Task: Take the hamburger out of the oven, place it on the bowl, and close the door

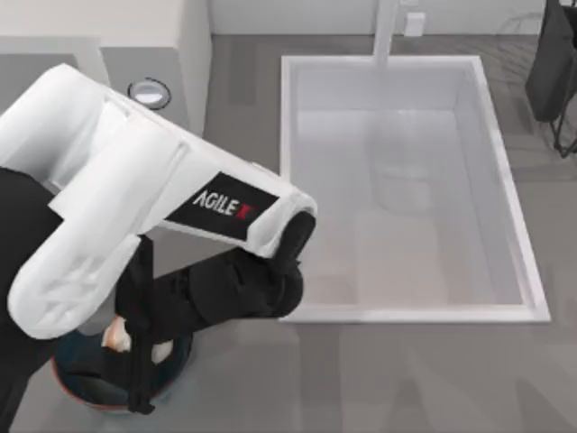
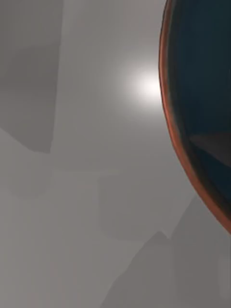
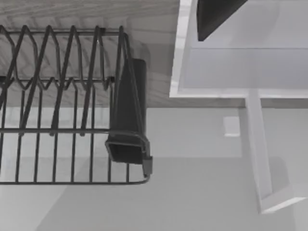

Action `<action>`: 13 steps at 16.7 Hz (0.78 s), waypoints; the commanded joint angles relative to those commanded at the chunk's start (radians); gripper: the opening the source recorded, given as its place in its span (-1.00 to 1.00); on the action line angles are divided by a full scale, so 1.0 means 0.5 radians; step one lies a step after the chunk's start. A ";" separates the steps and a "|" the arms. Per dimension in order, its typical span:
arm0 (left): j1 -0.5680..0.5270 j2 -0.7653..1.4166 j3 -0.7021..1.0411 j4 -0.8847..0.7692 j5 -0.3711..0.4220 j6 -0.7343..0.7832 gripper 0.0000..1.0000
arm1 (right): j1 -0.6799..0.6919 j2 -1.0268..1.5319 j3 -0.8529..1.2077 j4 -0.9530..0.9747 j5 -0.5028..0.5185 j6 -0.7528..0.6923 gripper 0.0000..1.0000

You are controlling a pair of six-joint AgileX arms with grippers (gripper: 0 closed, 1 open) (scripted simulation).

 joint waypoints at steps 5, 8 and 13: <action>0.000 0.000 0.000 0.000 0.000 0.000 0.21 | 0.000 0.000 0.000 0.000 0.000 0.000 1.00; 0.000 0.000 0.000 0.000 0.000 0.000 0.66 | 0.000 0.000 0.000 0.000 0.000 0.000 1.00; 0.000 0.000 0.000 0.000 0.000 0.000 1.00 | 0.000 0.000 0.000 0.000 0.000 0.000 1.00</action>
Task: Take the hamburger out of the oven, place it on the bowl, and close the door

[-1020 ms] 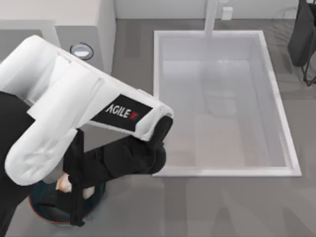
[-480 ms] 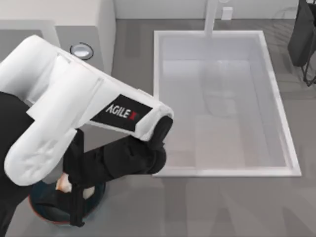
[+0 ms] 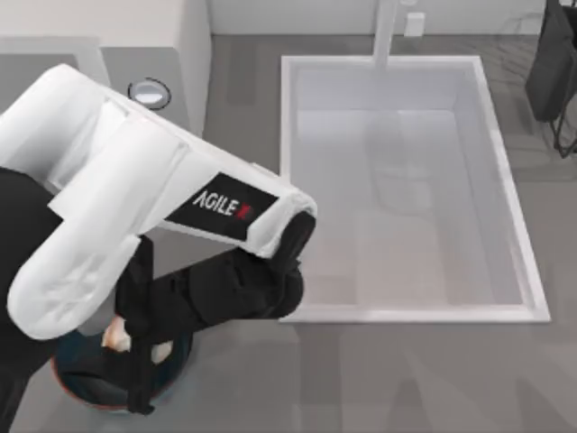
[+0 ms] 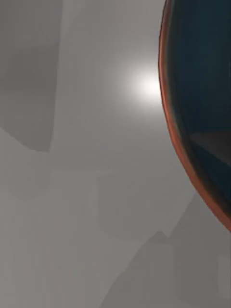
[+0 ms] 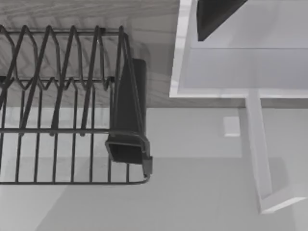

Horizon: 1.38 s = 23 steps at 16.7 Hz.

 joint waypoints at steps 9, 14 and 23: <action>-0.028 -0.138 0.004 -0.002 0.037 0.049 1.00 | 0.000 0.000 0.000 0.000 0.000 0.000 1.00; 0.191 -0.589 -0.313 0.319 0.224 0.562 1.00 | 0.000 0.000 0.000 0.000 0.000 0.000 1.00; 0.805 -2.319 -1.321 1.432 0.762 2.725 1.00 | 0.000 0.000 0.000 0.000 0.000 0.000 1.00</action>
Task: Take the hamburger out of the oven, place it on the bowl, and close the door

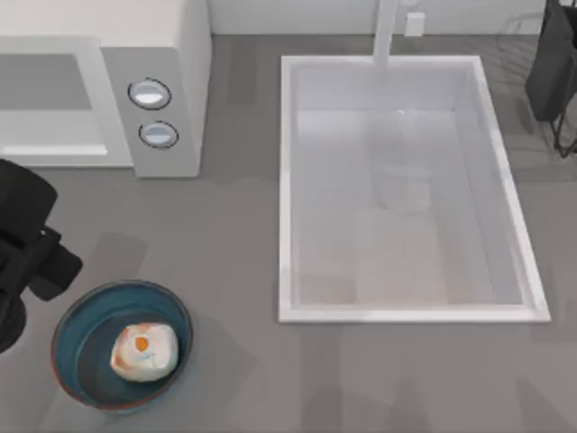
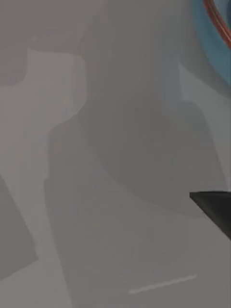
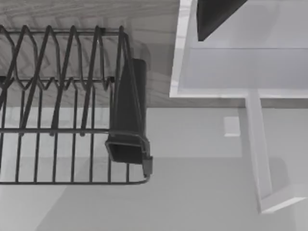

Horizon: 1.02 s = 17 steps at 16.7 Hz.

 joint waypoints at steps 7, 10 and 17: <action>0.412 -1.516 -0.816 0.988 0.373 1.821 1.00 | 0.000 0.000 0.000 0.000 0.000 0.000 1.00; 0.523 -1.971 -1.077 1.324 0.476 2.319 1.00 | 0.000 0.000 0.000 0.000 0.000 0.000 1.00; 0.610 -2.371 -1.324 1.651 0.558 2.756 1.00 | 0.000 0.000 0.000 0.000 0.000 0.000 1.00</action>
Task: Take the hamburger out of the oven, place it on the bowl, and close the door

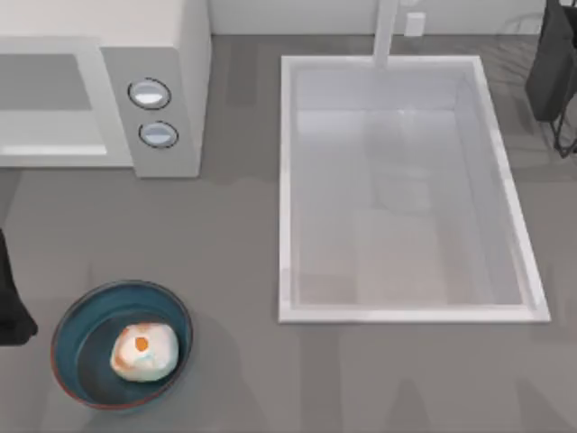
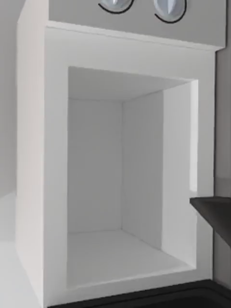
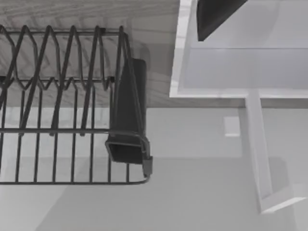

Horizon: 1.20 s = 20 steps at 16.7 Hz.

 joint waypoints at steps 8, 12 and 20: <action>0.000 0.000 0.000 0.000 0.000 0.000 0.40 | 0.000 0.000 0.000 0.000 0.000 0.000 1.00; 0.000 0.000 0.000 0.000 0.000 0.000 -0.21 | 0.000 0.000 0.000 0.000 0.000 0.000 1.00; 0.000 0.000 0.000 0.000 0.000 0.000 -1.00 | 0.000 0.000 0.000 0.000 0.000 0.000 1.00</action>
